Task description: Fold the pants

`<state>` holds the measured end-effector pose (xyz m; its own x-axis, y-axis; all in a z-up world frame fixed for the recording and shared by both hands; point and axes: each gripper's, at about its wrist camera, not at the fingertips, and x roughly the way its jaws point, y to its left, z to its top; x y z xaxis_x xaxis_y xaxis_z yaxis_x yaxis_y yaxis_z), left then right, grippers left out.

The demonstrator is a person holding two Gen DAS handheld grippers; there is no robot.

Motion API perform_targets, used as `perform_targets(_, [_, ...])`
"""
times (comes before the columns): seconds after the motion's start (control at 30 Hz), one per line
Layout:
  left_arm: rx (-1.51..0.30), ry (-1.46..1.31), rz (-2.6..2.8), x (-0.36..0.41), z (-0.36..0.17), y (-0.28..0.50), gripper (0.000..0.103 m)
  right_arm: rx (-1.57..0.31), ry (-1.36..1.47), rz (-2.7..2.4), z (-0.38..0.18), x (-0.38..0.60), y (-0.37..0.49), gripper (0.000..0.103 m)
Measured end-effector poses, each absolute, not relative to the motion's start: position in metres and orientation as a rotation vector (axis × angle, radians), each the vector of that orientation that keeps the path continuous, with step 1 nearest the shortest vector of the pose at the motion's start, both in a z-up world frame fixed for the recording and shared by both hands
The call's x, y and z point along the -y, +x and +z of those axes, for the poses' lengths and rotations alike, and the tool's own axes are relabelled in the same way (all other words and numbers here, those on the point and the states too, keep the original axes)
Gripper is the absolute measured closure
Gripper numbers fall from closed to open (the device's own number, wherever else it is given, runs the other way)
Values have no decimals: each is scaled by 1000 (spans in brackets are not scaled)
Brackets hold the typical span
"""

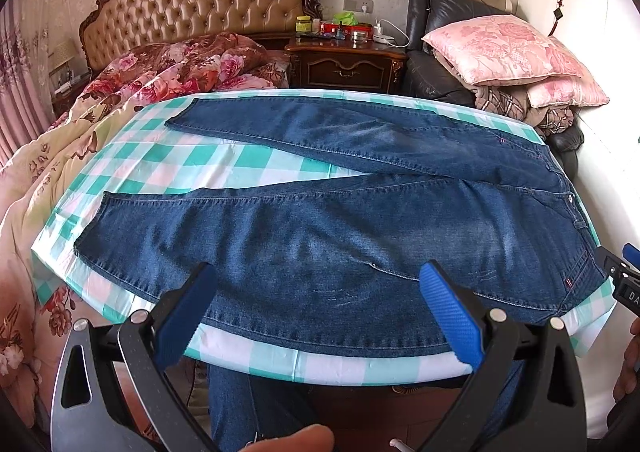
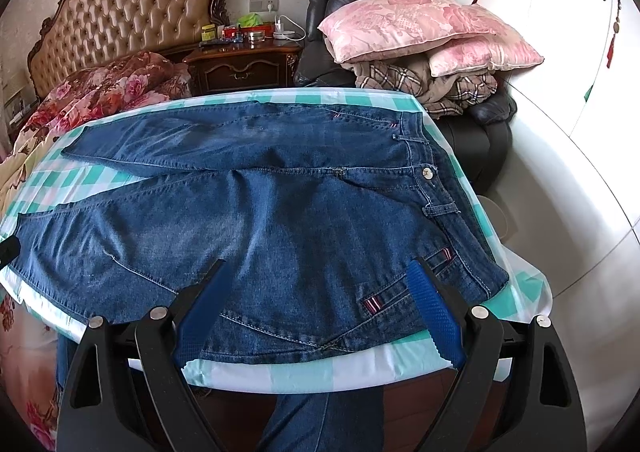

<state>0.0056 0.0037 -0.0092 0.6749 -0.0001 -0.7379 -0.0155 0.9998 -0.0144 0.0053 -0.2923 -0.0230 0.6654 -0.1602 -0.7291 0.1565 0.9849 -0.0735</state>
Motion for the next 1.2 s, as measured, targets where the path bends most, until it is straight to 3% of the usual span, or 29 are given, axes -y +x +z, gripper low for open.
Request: perform_targets(1.2, [-838,-22,9,-5,-8,7,2,-835,7,-181,-24,293,7,18])
